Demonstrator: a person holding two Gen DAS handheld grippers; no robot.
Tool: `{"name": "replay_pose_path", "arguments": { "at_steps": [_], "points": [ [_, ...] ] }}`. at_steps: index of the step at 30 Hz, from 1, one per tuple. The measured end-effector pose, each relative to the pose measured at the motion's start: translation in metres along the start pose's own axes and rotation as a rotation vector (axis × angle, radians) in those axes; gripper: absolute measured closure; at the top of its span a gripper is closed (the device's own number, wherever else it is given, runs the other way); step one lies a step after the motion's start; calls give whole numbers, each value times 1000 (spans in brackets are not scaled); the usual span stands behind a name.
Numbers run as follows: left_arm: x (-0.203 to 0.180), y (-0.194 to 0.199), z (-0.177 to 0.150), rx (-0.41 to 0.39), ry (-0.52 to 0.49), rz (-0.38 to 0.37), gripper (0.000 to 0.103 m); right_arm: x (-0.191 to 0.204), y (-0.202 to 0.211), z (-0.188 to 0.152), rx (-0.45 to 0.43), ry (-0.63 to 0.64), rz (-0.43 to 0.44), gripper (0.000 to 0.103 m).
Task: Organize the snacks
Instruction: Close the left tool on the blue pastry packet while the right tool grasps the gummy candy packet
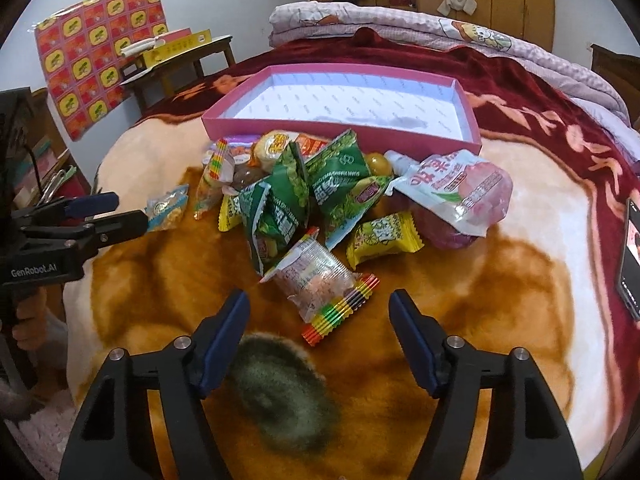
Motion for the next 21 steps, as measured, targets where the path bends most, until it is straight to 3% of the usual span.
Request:
{"name": "replay_pose_path", "arguments": {
  "at_steps": [9,13,21],
  "points": [
    [-12,-19,4,1,-36,-7,23,4,-3,1,-9,0,12,31],
    [-9,-31,4,22,-55,28,32,0,-8,3,10,-26,14,42],
    [-8,-38,8,-16,-74,46,32,-1,-14,8,10,-35,25,42]
  ]
}}
Point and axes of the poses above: each gripper's, at about its wrist camera, not at the fingertips, and y roughly against the way its jaws point, x to its left, z to its top, the point moved 7 cm from there along -y, roughly the way its jaws point, and after that the axes turned 10 degrees about -z, right-handed, at the moved point
